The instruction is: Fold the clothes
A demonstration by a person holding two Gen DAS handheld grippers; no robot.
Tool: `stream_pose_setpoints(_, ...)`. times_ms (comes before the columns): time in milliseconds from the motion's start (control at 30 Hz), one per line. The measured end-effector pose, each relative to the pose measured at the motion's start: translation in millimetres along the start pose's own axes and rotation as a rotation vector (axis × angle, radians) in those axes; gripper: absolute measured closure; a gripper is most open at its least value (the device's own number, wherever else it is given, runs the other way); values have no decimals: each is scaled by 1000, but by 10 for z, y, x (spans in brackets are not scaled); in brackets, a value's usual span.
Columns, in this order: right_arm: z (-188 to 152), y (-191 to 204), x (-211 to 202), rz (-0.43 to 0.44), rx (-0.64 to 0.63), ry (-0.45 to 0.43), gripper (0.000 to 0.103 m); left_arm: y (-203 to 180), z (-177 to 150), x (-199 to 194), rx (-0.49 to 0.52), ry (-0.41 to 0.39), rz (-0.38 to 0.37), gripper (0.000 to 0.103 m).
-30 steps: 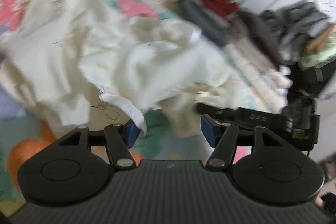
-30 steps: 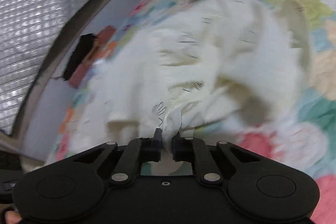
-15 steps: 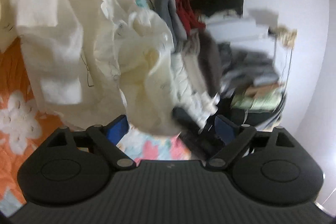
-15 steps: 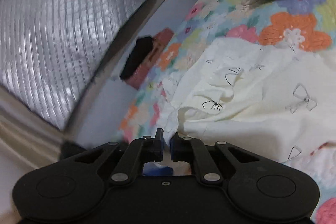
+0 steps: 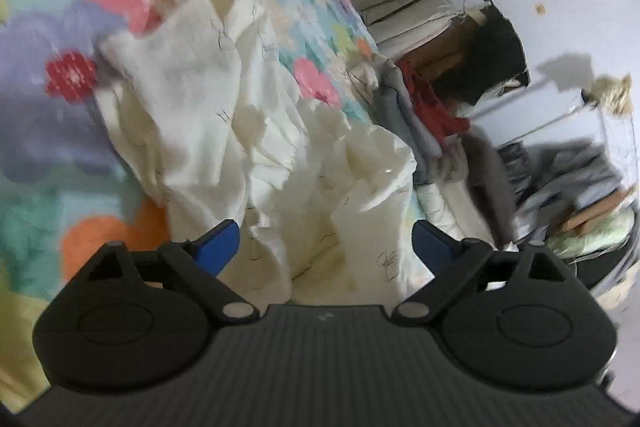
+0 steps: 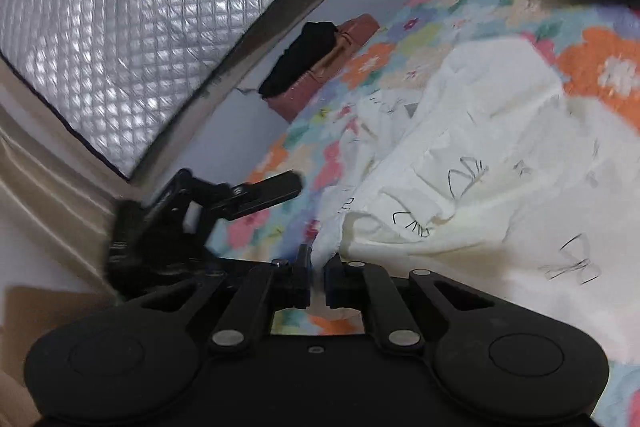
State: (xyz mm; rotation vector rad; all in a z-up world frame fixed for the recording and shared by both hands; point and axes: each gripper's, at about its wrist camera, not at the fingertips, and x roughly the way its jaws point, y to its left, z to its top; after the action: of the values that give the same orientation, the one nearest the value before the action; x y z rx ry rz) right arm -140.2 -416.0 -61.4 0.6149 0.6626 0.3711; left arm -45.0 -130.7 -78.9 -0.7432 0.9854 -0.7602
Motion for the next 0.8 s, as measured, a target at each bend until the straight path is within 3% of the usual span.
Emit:
stream_pose_setpoints(67,-17,115,-2,-63,-107,7,94,125,-38,11,-123,58,-128,10)
stream_pose_setpoints(133,-30,185,-1,-51,-137,2,94,249,-63,148,-245,161,-274,10)
stream_pose_setpoints(233,-18,266,8,5,-145,-9,94,330,-125,352,-353,244,-375,10)
stream_pose_setpoints(300,-31,336,35,32,-177,8,94,359,-150,424,-392,264,-402,10)
stream_pose_setpoints(400,-109,469,104,74,-232,62,94,335,-125,466,-370,263,-384,14)
stream_pose_setpoints(433,-139,503,103,88,-237,67,94,301,-108,462,-330,261,-367,35)
stream_pose_setpoints(533,-186,521,80,126,-232,67,94,167,-37,462,-176,279,-327,88)
stream_pose_setpoints(633,-162,487,34,148,-209,94,88,196,89,349,-97,219,-228,97)
stream_pose_setpoints(700,-71,431,-72,127,-187,96,87,245,198,227,-55,148,-111,97)
stream_pose_setpoints(800,69,244,-331,42,-146,14,46,328,377,-21,-17,6,70,98)
